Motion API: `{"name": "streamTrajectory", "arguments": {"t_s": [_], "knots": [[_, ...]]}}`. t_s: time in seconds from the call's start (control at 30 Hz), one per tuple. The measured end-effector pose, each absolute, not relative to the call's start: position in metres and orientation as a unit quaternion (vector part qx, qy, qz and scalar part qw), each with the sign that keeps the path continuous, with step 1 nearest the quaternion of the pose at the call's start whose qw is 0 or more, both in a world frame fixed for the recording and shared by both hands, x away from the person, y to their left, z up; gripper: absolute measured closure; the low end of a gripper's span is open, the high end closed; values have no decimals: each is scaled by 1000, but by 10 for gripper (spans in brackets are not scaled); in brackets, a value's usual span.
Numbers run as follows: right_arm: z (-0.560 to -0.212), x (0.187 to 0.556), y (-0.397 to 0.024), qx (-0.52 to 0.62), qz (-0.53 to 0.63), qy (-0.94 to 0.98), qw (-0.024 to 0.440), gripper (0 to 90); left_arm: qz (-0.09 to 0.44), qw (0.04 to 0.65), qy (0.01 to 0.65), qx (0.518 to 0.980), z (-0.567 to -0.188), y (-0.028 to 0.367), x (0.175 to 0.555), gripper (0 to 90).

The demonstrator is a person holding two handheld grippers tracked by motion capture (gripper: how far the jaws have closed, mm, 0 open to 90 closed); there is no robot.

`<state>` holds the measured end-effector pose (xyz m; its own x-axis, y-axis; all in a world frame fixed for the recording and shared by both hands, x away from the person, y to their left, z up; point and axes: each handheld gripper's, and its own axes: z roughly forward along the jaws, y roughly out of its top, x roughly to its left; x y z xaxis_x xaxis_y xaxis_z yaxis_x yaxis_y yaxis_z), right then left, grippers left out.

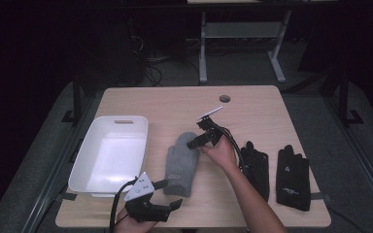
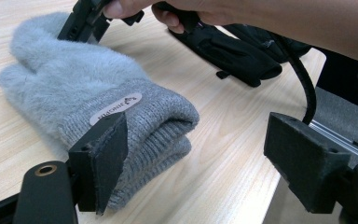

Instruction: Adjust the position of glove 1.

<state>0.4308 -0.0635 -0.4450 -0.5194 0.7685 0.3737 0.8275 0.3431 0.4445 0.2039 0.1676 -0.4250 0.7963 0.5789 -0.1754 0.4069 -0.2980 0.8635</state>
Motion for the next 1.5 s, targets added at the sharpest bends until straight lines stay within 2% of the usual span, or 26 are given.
{"name": "streamTrajectory", "arguments": {"t_s": [0.2, 0.27, 0.3, 0.4, 0.5, 0.53, 0.67, 0.9, 1.07, 1.5], "knots": [[-453, 430, -66, -496, -311, -808, 62, 394, 78, 508, 305, 802, -425, 167, 204, 214], [-455, 430, -67, -493, -321, -806, 68, 451, 75, 513, 303, 800, -425, 167, 204, 213], [-455, 430, -67, -493, -321, -806, 68, 451, 75, 513, 303, 800, -425, 167, 204, 212], [-456, 429, -66, -489, -327, -805, 82, 562, 75, 516, 306, 796, -424, 167, 204, 211], [-455, 429, -66, -488, -330, -803, 89, 615, 73, 515, 306, 797, -424, 168, 205, 211], [-454, 428, -67, -485, -335, -802, 95, 679, 72, 514, 306, 798, -424, 168, 205, 211], [-448, 425, -69, -480, -352, -798, 92, 750, 62, 518, 308, 796, -423, 168, 206, 211], [-427, 412, -90, -464, -403, -782, 103, 777, 48, 529, 315, 787, -415, 165, 209, 211], [-417, 394, -109, -454, -414, -784, 91, 778, 38, 532, 324, 782, -406, 161, 215, 212], [-430, 362, -151, -458, -418, -782, 60, 777, -5, 488, 386, 783, -402, 140, 258, 212]]}}
